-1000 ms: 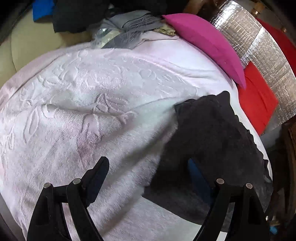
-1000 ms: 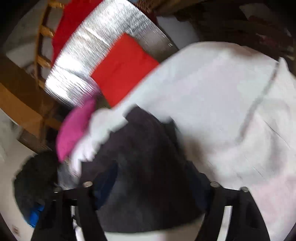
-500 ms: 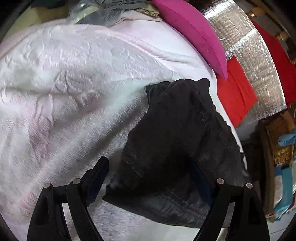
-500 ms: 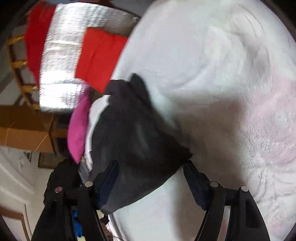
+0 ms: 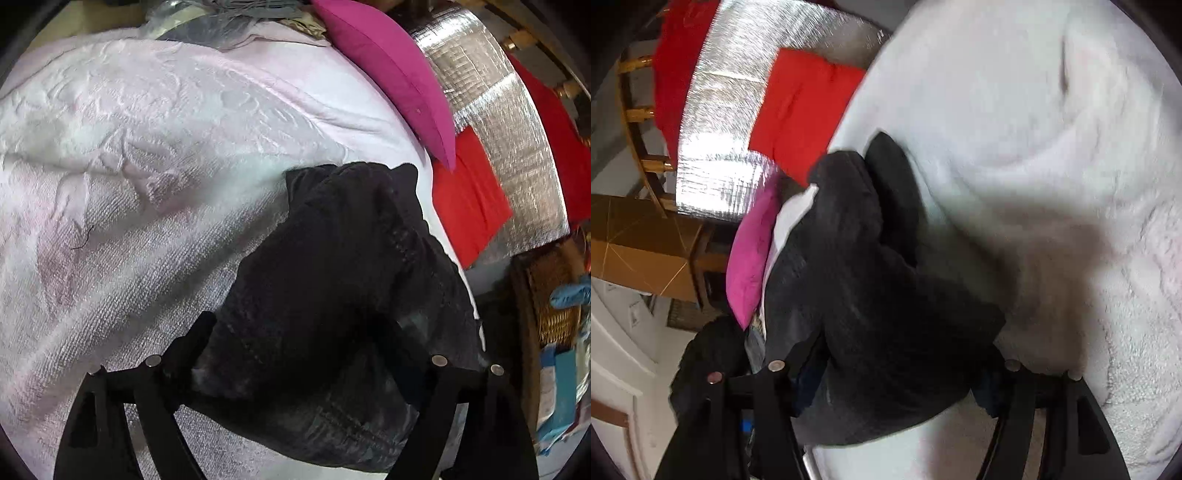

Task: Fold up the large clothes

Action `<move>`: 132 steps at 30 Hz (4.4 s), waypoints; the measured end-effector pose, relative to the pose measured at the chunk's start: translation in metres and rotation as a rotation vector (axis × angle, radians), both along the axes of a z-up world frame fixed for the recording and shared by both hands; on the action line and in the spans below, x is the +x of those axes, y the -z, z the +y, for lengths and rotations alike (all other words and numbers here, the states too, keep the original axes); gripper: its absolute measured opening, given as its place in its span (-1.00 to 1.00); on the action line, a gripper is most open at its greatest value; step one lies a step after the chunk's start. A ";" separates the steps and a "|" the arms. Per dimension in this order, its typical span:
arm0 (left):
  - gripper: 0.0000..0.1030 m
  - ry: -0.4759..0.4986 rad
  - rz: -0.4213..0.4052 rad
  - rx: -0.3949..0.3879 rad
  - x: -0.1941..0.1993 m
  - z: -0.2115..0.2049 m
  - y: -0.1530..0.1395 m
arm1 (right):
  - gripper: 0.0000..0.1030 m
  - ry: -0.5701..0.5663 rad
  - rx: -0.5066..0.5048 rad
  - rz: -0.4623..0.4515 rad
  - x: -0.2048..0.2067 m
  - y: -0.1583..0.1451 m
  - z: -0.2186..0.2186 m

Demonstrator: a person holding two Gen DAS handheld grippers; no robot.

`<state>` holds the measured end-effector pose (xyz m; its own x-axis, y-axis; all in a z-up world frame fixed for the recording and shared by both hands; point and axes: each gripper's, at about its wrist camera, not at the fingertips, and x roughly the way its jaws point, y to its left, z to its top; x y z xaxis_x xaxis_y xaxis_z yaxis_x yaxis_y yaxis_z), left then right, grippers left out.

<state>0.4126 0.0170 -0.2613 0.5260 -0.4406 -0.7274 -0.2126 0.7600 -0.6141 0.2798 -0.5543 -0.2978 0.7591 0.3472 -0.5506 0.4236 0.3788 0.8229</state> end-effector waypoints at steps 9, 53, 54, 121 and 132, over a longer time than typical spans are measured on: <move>-0.42 0.062 -0.104 0.068 0.003 -0.011 -0.018 | 0.09 -0.045 -0.172 0.067 0.014 -0.020 0.022; 0.47 0.000 -0.079 0.170 -0.057 0.044 -0.082 | 0.26 0.080 -0.219 -0.054 -0.190 -0.113 -0.042; 0.56 -0.001 -0.086 0.182 -0.042 0.036 -0.084 | 0.26 0.074 -0.228 -0.067 -0.174 -0.118 -0.039; 0.44 0.319 -0.104 0.758 0.040 -0.095 -0.015 | -0.73 -0.070 -0.650 0.209 0.115 -0.038 0.033; 0.44 0.291 -0.192 0.724 -0.010 -0.077 -0.043 | 0.76 -0.040 -0.485 -0.004 0.009 -0.114 0.015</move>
<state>0.4025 -0.0601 -0.2188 0.6075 -0.0323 -0.7936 0.1142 0.9923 0.0470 0.2890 -0.5388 -0.1836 0.7529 0.0797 -0.6533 0.3985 0.7349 0.5488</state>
